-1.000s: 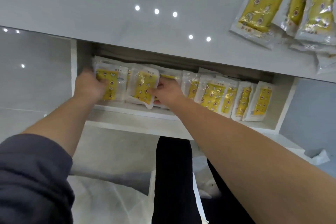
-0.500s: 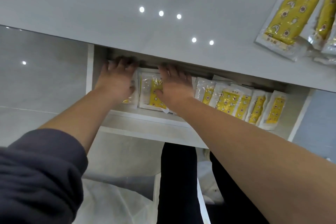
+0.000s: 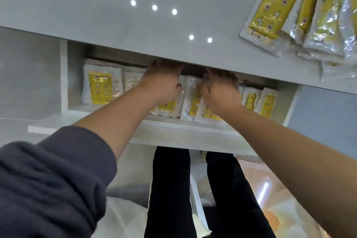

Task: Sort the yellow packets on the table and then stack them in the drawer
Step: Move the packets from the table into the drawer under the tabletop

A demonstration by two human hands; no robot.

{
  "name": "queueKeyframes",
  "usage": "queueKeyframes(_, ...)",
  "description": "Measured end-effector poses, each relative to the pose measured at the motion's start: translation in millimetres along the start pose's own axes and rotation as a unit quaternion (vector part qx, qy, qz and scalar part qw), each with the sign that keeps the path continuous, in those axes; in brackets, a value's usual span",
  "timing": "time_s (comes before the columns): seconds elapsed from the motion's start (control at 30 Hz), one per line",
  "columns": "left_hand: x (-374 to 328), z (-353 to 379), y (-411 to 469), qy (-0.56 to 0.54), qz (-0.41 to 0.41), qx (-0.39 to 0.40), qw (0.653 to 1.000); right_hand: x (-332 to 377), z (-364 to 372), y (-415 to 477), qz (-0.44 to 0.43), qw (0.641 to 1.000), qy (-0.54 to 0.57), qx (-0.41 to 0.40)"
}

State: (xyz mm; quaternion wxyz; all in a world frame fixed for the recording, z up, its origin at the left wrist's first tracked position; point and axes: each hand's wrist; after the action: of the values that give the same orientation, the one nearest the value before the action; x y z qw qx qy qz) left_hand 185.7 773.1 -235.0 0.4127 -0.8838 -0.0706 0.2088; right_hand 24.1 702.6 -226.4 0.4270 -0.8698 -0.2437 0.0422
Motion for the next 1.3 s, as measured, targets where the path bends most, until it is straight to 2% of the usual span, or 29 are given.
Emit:
queueKeyframes(0.1, -47.0, 5.6, 25.3, -0.015, 0.046, -0.008, 0.999, -46.7, 2.3, -1.6, 0.018, 1.0, 0.018, 0.019)
queueKeyframes(0.2, -77.1, 16.1, 43.3, -0.021, 0.081, -0.006, 0.996, -60.1, 10.1, 5.1, -0.02, 0.998, 0.028, 0.048)
queueKeyframes(0.4, -73.2, 44.7, 35.6, 0.058, -0.002, -0.046, 0.997, -71.7, 23.1, 10.2, -0.128, 0.991, -0.032, 0.037)
queueKeyframes(0.53, -99.9, 44.7, 39.3, 0.078, -0.026, -0.019, 0.996, -96.3, 24.8, 1.0, -0.095, 0.993, -0.064, 0.029)
queueKeyframes(0.67, -113.0, 44.7, 45.3, 0.101, -0.01, -0.019, 0.995, -110.8, 20.2, -3.0, -0.116, 0.989, -0.077, 0.037)
queueKeyframes(0.83, -111.8, 46.7, 40.9, 0.099, -0.033, -0.036, 0.994, -145.3, 12.1, 0.0, 0.024, 0.999, -0.009, 0.019)
queueKeyframes(0.9, -120.9, 46.1, 49.5, 0.079, -0.033, -0.041, 0.995, -158.3, 15.6, -2.6, 0.05, 0.999, 0.009, 0.013)
queueKeyframes(1.1, -139.0, 65.2, 57.4, 0.078, -0.048, -0.068, 0.993, -161.1, 42.4, -10.8, -0.02, 1.0, -0.006, -0.015)
queueKeyframes(1.2, -136.8, 65.2, 60.4, 0.084, -0.032, -0.091, 0.992, -162.8, 45.0, -4.9, -0.014, 0.999, -0.022, -0.028)
queueKeyframes(1.3, -129.1, 53.7, 69.0, 0.01, -0.051, -0.123, 0.991, -163.8, 39.9, 5.5, -0.012, 0.999, 0.026, -0.032)
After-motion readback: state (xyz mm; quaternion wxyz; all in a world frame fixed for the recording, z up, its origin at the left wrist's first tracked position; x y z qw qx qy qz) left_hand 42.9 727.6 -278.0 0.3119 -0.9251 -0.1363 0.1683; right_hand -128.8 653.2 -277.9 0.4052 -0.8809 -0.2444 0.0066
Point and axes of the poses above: each hand's wrist, its own y-axis towards the middle knuckle, its own z-axis out of the palm, x = y × z, and after that the axes turned 10 degrees about x, right-handed
